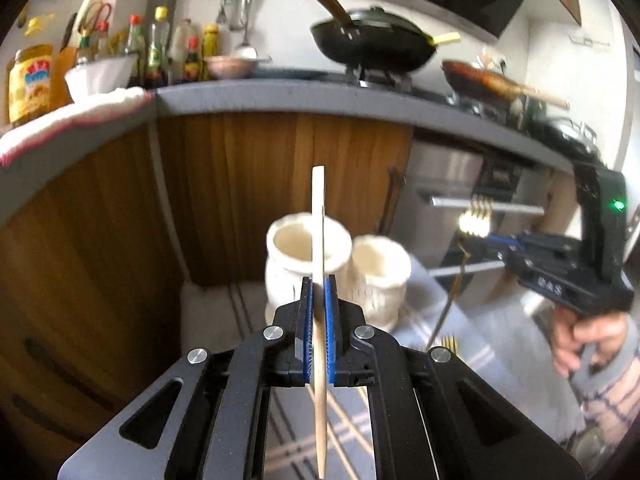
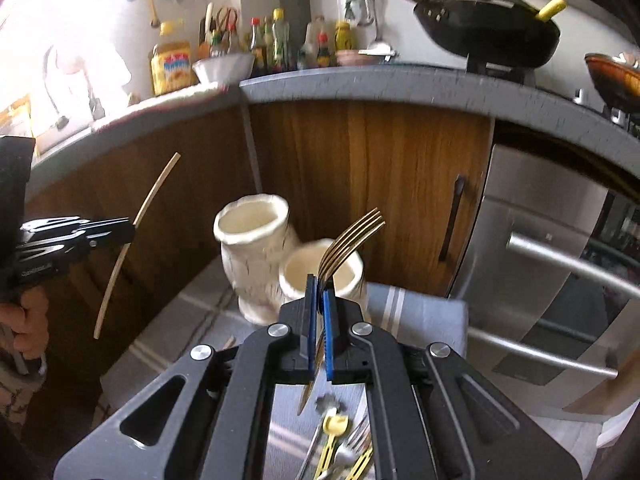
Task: Organize utensils
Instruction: 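Lift the chopstick and gold fork and drop them into the ceramic holder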
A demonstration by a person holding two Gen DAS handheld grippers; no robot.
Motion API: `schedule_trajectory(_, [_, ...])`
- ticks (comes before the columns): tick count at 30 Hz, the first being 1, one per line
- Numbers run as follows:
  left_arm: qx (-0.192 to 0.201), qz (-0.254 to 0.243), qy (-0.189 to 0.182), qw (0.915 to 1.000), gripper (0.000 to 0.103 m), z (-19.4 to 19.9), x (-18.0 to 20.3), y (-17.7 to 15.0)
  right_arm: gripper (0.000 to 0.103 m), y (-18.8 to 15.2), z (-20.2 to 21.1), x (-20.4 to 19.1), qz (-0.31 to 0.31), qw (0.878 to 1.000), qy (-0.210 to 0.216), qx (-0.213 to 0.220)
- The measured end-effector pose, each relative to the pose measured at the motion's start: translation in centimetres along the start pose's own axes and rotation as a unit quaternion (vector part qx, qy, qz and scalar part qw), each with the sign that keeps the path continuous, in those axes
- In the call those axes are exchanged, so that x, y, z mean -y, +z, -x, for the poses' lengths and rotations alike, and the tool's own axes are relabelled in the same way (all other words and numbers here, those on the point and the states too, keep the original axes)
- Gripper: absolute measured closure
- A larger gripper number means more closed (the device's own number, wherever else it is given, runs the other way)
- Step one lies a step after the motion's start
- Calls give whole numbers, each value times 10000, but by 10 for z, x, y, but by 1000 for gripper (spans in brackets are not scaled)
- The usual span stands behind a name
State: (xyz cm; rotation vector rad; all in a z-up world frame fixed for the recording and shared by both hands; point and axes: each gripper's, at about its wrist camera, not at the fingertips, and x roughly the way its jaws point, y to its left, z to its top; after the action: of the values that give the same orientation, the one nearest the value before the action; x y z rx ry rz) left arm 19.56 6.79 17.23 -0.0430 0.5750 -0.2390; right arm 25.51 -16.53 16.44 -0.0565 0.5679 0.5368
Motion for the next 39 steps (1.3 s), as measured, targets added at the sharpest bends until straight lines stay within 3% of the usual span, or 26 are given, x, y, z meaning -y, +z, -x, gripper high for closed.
schedule_trajectory(5, [455,8,-11,9990,97,3,3,41,100,31,14,-1,118,9996,-91,246])
schedule_trajectory(11, [898,111,12,9959,97,-25,4,87,100,72,19,0,194,9980,-253,544])
schedule_trajectory(17, [1210,191,145,9924,97,-64,1,102,100,98,0,2,161,9977,-318,582])
schedule_trajectory(24, [1521,361,118,9876,97,-104,-7,76,100,80,-42,1,240,9989,-341,224])
schedule_trajectory(32, [1419,399,268,9887,97,-115,-15,28,100,53,-77,1,272,9991,-227,-243])
schedule_trajectory(39, [1167,272,321,9923,97,-120,-9,11,100,51,-98,6,69,9992,-64,-388])
